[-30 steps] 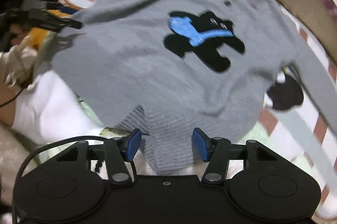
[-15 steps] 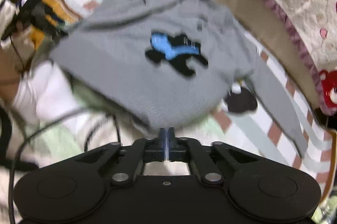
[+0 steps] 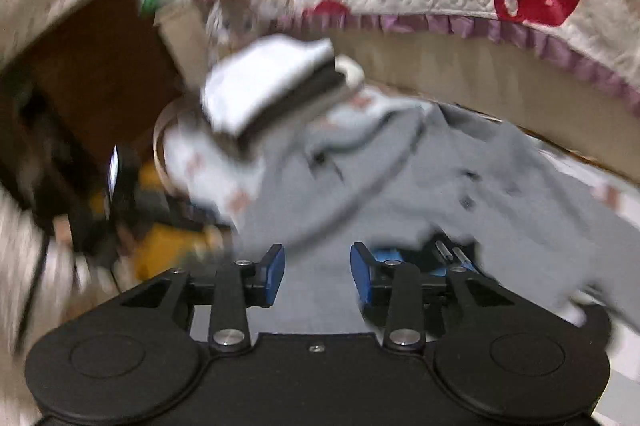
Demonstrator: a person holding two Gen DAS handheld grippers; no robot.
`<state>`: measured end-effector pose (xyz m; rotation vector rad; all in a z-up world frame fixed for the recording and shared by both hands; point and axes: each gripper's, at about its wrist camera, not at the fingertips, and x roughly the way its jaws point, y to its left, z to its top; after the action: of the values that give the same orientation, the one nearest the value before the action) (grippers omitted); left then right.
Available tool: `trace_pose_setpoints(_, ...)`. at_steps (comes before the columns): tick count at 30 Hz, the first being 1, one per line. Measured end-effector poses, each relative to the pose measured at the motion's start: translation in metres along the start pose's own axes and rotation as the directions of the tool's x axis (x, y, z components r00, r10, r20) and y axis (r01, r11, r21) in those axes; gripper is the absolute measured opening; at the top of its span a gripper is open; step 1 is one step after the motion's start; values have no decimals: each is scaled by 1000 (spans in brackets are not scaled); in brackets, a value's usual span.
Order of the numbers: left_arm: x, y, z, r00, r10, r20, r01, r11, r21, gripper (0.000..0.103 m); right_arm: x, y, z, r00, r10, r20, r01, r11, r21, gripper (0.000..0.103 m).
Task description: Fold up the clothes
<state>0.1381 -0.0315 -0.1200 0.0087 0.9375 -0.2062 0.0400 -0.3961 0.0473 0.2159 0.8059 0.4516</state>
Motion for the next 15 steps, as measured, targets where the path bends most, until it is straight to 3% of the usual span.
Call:
trace_pose_setpoints(2,15,11,8,999,46,18,-45,999,-26,57,38,-9,9,999,30,20,-30,998,47,42)
trace_pose_setpoints(7,53,42,3,998,54,-30,-59,984,-167,57,125,-18,-1,998,45,46,-48,997,64,45)
trace_pose_setpoints(13,72,41,-8,998,12,-54,-19,992,-128,57,184,-64,-48,998,36,-52,-30,992,123,45)
trace_pose_setpoints(15,77,38,-7,999,29,-27,-32,994,-103,64,188,-82,-63,998,36,-59,-25,984,176,45)
